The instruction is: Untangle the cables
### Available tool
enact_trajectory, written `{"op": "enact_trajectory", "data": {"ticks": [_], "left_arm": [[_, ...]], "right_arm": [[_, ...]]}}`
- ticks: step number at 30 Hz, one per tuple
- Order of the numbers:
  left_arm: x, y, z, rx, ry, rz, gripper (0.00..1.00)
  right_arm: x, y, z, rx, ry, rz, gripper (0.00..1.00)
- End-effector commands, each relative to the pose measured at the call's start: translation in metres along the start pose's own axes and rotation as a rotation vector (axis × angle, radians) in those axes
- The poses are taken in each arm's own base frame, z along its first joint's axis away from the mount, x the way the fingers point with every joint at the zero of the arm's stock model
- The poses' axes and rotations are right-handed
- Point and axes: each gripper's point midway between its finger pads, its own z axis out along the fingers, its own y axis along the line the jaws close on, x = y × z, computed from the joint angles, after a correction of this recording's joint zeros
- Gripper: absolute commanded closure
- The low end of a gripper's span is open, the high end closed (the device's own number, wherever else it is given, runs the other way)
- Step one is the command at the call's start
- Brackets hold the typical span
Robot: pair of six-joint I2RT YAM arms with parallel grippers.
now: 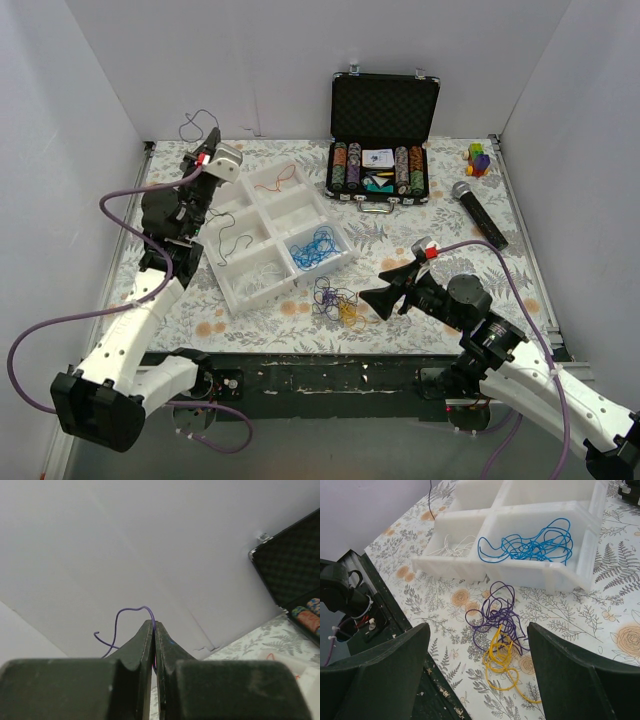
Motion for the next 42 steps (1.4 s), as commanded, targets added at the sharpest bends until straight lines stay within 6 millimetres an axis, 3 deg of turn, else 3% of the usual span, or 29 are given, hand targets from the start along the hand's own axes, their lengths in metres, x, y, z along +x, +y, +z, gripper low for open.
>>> {"op": "enact_trajectory", "data": {"ticks": [1, 8, 22, 30, 35, 42], "left_arm": [[0.001, -0.024, 0.006, 0.064, -0.075, -0.095, 1.0], [0.016, -0.042, 0.027, 0.088, -0.111, -0.04, 1.0], [-0.007, -0.053, 0.07, 0.194, -0.219, 0.026, 1.0], [0.008, -0.072, 0.044, 0.255, -0.169, -0.044, 1.0], [0.044, -0.095, 0.012, 0.291, -0.06, -0.107, 1.0], [0.074, -0.121, -0.018, 0.343, 0.001, -0.133, 1.0]], "right_arm": [[-0.007, 0.003, 0.001, -0.012, -0.046, 0.004, 0.13], [-0.003, -0.002, 0.003, 0.007, -0.037, 0.002, 0.13], [-0.005, -0.005, 0.008, 0.02, -0.029, -0.011, 0.13], [-0.005, -0.006, 0.007, 0.025, -0.029, -0.011, 0.13], [-0.008, -0.004, 0.007, 0.021, -0.034, -0.012, 0.13], [-0.006, -0.004, 0.004, 0.022, -0.028, -0.005, 0.13]]}}
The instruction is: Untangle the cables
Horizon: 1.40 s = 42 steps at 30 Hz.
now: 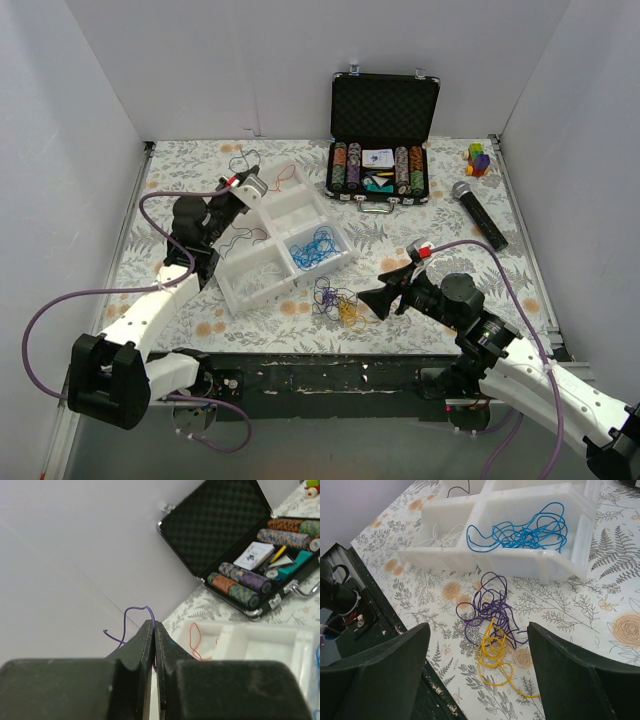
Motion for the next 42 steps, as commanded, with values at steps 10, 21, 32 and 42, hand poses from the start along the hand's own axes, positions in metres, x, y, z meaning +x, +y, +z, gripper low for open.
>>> {"op": "enact_trajectory", "data": {"ticks": [10, 21, 32, 42], "left_arm": [[0.052, -0.04, -0.036, 0.045, 0.159, -0.127, 1.0], [0.095, -0.071, -0.08, 0.094, 0.295, -0.054, 1.0], [0.144, -0.088, -0.081, 0.145, 0.405, 0.024, 1.0], [0.159, -0.094, -0.071, 0.245, 0.478, 0.034, 1.0]], "right_arm": [[-0.02, 0.005, -0.007, 0.0, -0.058, -0.017, 0.13], [-0.017, 0.003, -0.004, 0.005, -0.064, 0.007, 0.13], [-0.015, 0.001, -0.007, 0.015, -0.066, 0.018, 0.13], [-0.01, -0.001, -0.009, 0.018, -0.064, 0.027, 0.13]]}}
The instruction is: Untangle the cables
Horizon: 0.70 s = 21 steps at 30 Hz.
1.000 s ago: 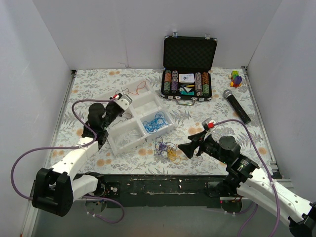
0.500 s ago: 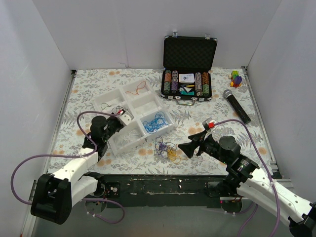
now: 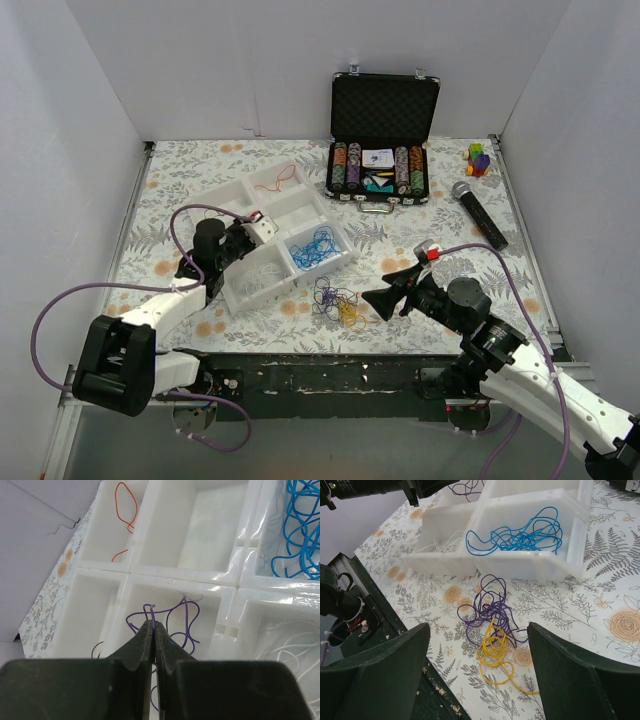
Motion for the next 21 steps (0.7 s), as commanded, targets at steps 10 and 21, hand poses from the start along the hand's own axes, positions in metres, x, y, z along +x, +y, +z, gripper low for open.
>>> {"op": "enact_trajectory", "data": {"ticks": [10, 21], "left_arm": [[0.016, 0.003, 0.019, 0.067, 0.099, 0.068, 1.0], [-0.068, 0.043, 0.009, 0.079, -0.038, -0.059, 0.68]], "right_arm": [[-0.003, -0.001, -0.002, 0.005, -0.043, 0.015, 0.13], [-0.002, -0.003, -0.003, 0.014, -0.04, 0.018, 0.13]]}}
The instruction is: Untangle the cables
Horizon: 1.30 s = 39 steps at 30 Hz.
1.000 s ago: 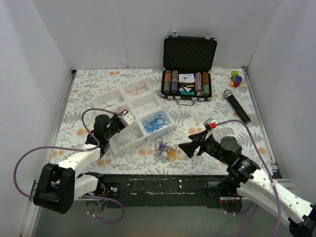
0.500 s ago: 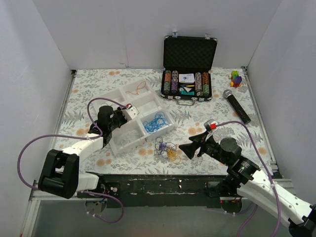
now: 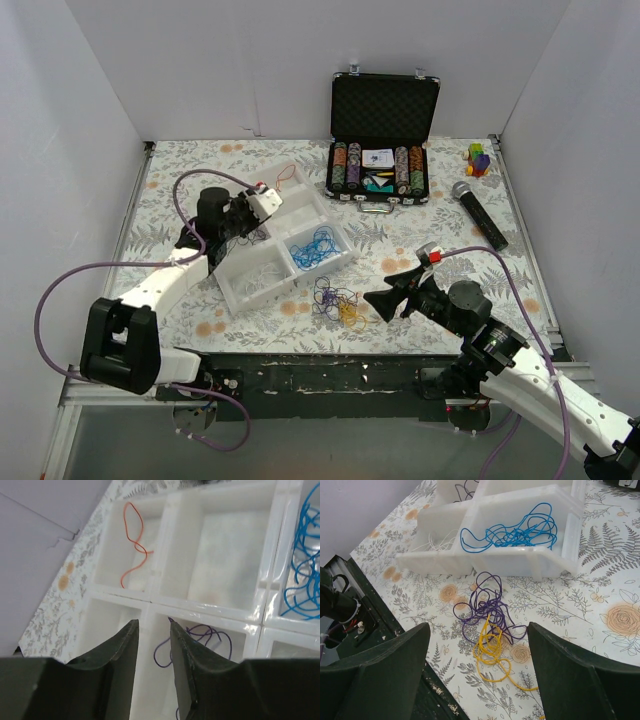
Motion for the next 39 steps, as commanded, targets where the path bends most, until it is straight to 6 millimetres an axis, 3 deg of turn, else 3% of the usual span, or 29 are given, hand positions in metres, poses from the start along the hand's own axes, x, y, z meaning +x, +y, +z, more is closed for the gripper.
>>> {"op": "enact_trajectory", "data": {"ticks": [1, 6, 8, 11, 13, 15, 17, 21, 26, 29, 34, 39], "left_arm": [[-0.056, 0.02, -0.029, 0.008, -0.119, -0.061, 0.67], [-0.095, 0.021, -0.062, 0.047, -0.221, -0.053, 0.61], [-0.107, 0.008, -0.074, 0.114, -0.263, -0.039, 0.59], [-0.13, -0.037, -0.095, 0.27, -0.381, 0.052, 0.58], [-0.141, -0.078, -0.103, 0.357, -0.438, 0.137, 0.58], [-0.148, -0.127, -0.108, 0.458, -0.483, 0.224, 0.57], [-0.15, -0.165, -0.109, 0.543, -0.508, 0.26, 0.55], [-0.153, -0.219, -0.106, 0.69, -0.552, 0.346, 0.55], [-0.158, -0.267, -0.099, 0.811, -0.625, 0.473, 0.55], [-0.153, -0.294, -0.09, 0.877, -0.64, 0.525, 0.56], [-0.145, -0.312, -0.068, 0.919, -0.623, 0.545, 0.62], [-0.149, -0.333, -0.065, 0.955, -0.65, 0.578, 0.63]], "right_arm": [[-0.007, 0.002, 0.001, -0.005, -0.029, 0.01, 0.13], [-0.006, 0.002, 0.001, -0.003, -0.017, 0.008, 0.13], [-0.004, 0.001, 0.002, 0.008, 0.001, 0.005, 0.13], [0.006, -0.006, 0.005, 0.039, 0.046, 0.014, 0.13], [0.021, -0.012, 0.003, 0.063, 0.091, 0.03, 0.14], [0.022, -0.024, 0.0, 0.127, 0.066, 0.051, 0.14], [0.018, -0.033, -0.004, 0.181, 0.027, 0.066, 0.15], [0.007, -0.039, -0.014, 0.226, -0.021, 0.08, 0.15], [-0.002, -0.053, -0.025, 0.336, -0.032, 0.097, 0.16], [-0.018, -0.055, -0.031, 0.375, -0.058, 0.083, 0.16], [-0.043, -0.049, -0.034, 0.381, -0.093, 0.049, 0.16], [-0.054, -0.046, -0.033, 0.386, -0.089, 0.036, 0.16]]}}
